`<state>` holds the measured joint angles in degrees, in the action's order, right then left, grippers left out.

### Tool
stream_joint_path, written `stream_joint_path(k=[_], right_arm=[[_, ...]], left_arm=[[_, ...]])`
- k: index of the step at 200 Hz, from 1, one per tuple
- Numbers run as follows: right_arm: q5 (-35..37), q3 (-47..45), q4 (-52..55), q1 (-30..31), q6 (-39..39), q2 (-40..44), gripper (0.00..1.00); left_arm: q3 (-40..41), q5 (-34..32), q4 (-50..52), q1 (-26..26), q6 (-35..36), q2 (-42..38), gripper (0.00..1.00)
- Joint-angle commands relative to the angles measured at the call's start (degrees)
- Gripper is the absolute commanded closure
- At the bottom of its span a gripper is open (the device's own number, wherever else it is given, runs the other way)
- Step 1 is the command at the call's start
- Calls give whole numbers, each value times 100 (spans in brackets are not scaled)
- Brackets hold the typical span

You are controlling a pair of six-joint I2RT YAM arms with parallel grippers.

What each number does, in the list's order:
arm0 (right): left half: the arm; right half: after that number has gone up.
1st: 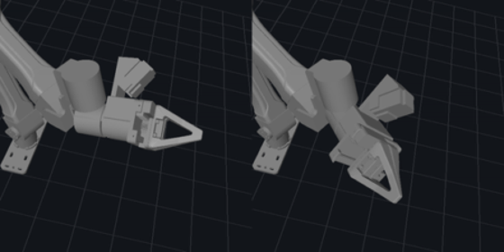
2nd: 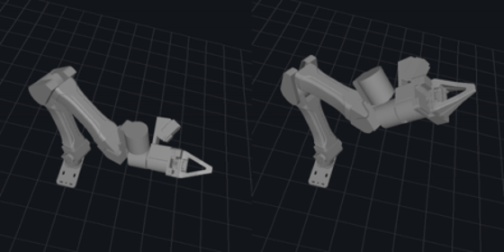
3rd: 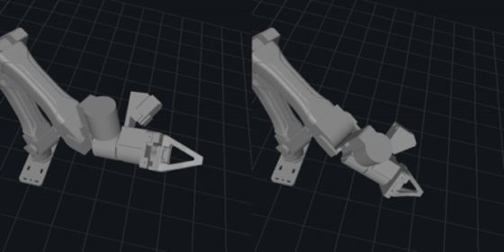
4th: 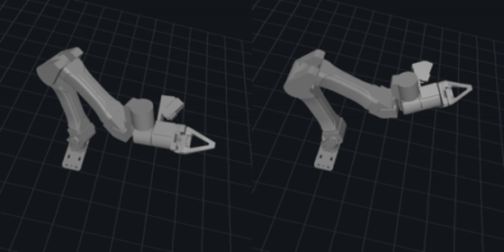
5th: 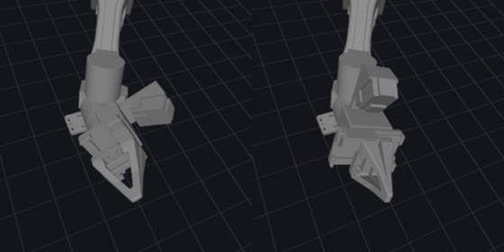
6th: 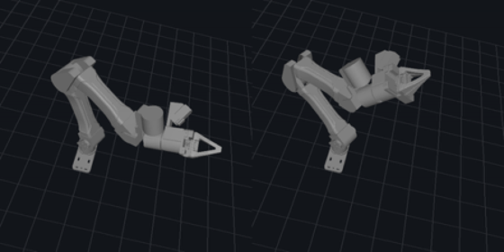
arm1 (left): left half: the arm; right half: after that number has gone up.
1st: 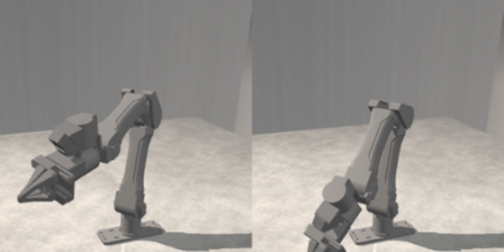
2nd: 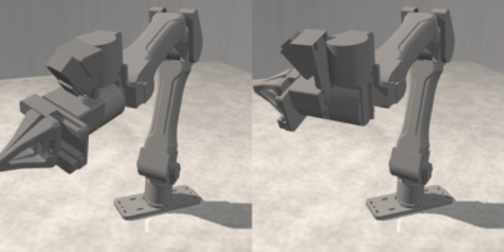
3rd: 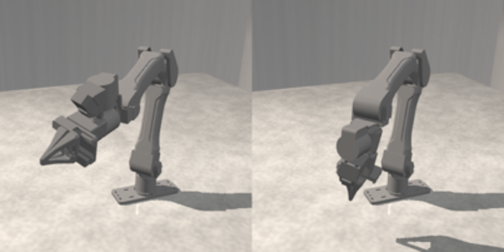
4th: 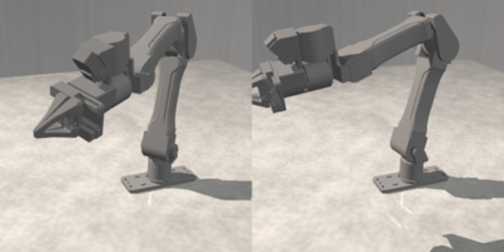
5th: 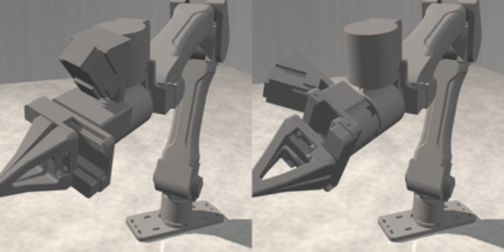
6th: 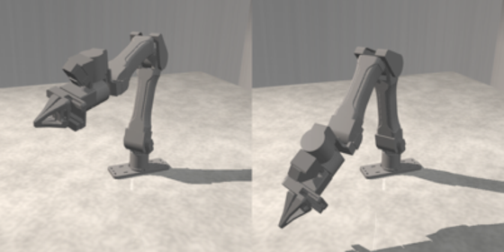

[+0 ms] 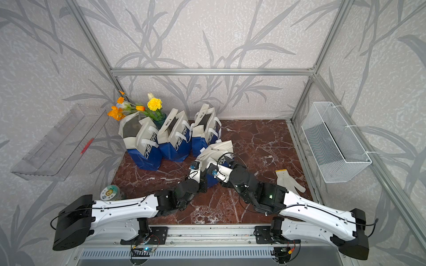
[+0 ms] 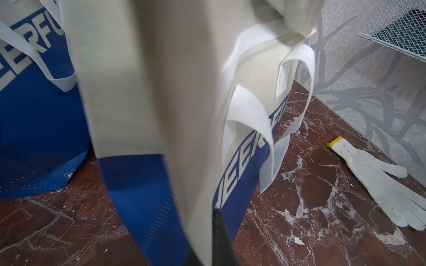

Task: Open the takeout bag
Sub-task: Open the takeout bag at the center of the board.

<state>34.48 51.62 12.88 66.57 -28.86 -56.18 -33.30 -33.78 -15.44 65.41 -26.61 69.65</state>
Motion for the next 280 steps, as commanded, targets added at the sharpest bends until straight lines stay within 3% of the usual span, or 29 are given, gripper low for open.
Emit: stream_joint_path(k=[1, 123, 157, 175, 231, 280], right_arm=[[217, -84, -731, 1, -85, -247, 42], [-544, 283, -1322, -1259, 102, -1325, 56], [-649, 274, -1858, -1451, 102, -1615, 76], [-511, 378, -2036, -1537, 24, -1819, 100], [696, 985, -2073, -1559, -1100, -1905, 100], [872, 1510, -1917, -1559, -1966, -2081, 100]], left_arm=[[-155, -27, 5, 26, 128, 24, 100], [-96, -73, -3, 34, 182, -83, 100], [-32, -65, -138, 36, 216, -47, 100], [36, -36, -246, 35, 265, -18, 100], [202, -121, -3, -18, -248, 30, 100], [161, -12, 377, -32, -634, 129, 100]])
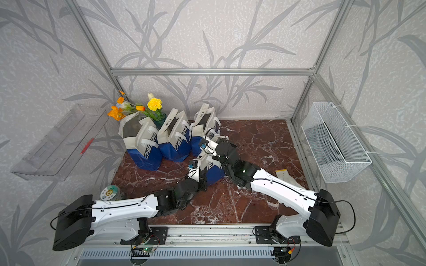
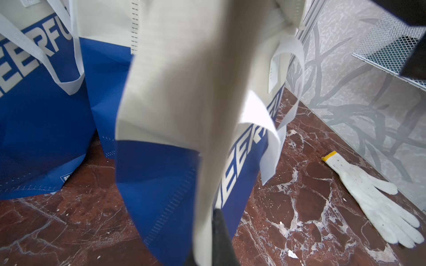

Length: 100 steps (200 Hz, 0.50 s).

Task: Open the takeout bag
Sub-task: Open the takeout bag at the center of the board.

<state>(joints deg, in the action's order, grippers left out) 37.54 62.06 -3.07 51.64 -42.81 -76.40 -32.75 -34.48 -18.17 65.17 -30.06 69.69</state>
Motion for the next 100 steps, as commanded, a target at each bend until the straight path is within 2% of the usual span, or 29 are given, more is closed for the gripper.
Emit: stream_joint_path(k=[1, 40, 84, 100], right_arm=[[577, 482, -324, -66, -602, -73, 100], [899, 749, -625, -66, -1602, -401, 100], [1146, 890, -1484, -75, -3153, -833, 100], [1093, 1006, -1501, -75, -3356, -920, 100]], left_arm=[[105, 61, 663, -6, -289, 124, 100], [-28, 100, 995, -15, -358, 90, 100], [-170, 186, 1217, -20, -350, 168, 100], [-187, 204, 1250, -13, -355, 193, 100]])
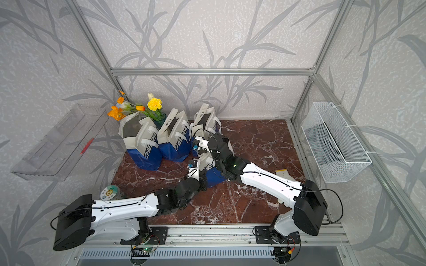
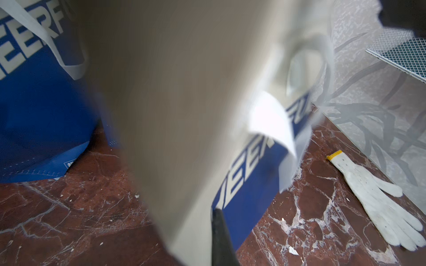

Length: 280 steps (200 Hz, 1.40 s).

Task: Open the takeout bag
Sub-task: Open the takeout bag at the center of the board, then place the takeout bag at the center of the board.

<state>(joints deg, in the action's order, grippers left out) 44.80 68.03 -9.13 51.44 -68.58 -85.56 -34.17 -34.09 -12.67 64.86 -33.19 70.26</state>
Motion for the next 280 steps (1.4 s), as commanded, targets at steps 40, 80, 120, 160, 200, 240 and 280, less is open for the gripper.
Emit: stream_joint_path(k=[40, 80, 120, 160, 200, 240, 280], right_arm=[[-4, 1035, 624, -263, 441, 120, 99], [-1811, 1352, 3496, -468, 3606, 930, 43], [-2009, 129, 3510, -468, 4744, 2462, 39], [-1633, -698, 3707, -468, 5339, 3376, 39], [-1514, -1431, 3673, -469, 5931, 4013, 39], [-1576, -1877, 3799, -468, 6141, 4457, 39], [-1546, -2271, 3546, -468, 6321, 4512, 38]], left_arm=[[-89, 147, 819, 15, -32, 80, 100], [-201, 201, 341, 21, 34, 213, 100], [-622, 343, -475, 20, 23, 719, 100], [-1602, -251, -880, 11, -1, 1855, 100], [-2744, -226, -979, -242, 88, 3081, 99], [-3293, 225, -812, -694, 128, 3587, 87], [-3622, 1348, -799, -1192, 511, 3753, 37]])
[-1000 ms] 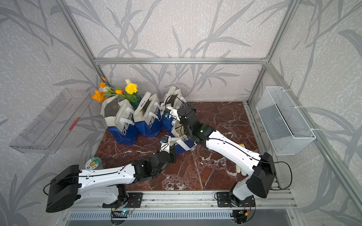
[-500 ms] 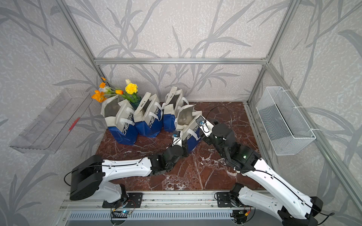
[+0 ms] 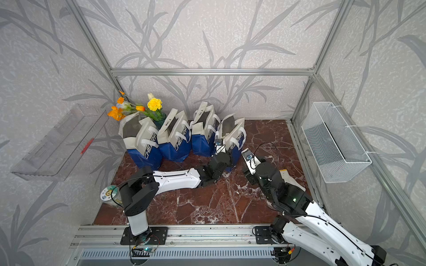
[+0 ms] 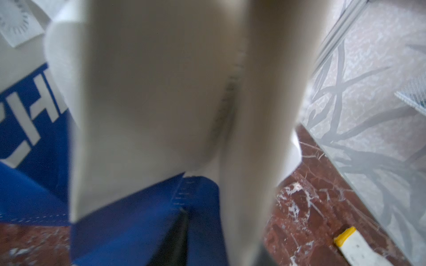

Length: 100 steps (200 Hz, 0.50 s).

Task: Open the takeout bag
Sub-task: Place the takeout bag at the center of the board.

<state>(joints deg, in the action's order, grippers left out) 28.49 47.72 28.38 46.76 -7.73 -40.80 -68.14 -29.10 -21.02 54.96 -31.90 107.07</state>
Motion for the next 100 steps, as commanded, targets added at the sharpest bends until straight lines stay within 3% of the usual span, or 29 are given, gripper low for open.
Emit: stream_joint_path(k=[1, 8, 16, 29, 67, 75, 80, 82, 100], right_arm=[[90, -256, -234, -1, 232, 36, 38], [98, -367, -381, -1, 225, 60, 37], [69, -486, -552, -1, 167, 86, 37], [117, -703, -818, -1, 108, 172, 37], [800, -1615, -2073, -9, -302, 952, 34], [879, -1840, -2433, -22, -411, 1139, 22], [876, -1966, -2619, -34, -516, 1258, 4], [857, -2023, -2687, -35, -549, 1300, 1], [512, -2412, -3090, -61, -1075, 1584, 1]], left_arm=[[-226, 887, 27, -203, 424, 71, 36], [-179, 1077, -40, -205, 699, 11, 31], [-38, 1227, -138, -205, 973, -83, 10], [373, 1423, -377, -205, 1294, -335, 1], [2206, 1905, -1346, -205, 2006, -1592, 0], [2571, 1943, -1413, -205, 2131, -1959, 0], [2769, 1945, -1395, -205, 2191, -2184, 0], [2843, 1928, -1379, -205, 2222, -2283, 0], [3463, 1770, -1042, -205, 2471, -3176, 0]])
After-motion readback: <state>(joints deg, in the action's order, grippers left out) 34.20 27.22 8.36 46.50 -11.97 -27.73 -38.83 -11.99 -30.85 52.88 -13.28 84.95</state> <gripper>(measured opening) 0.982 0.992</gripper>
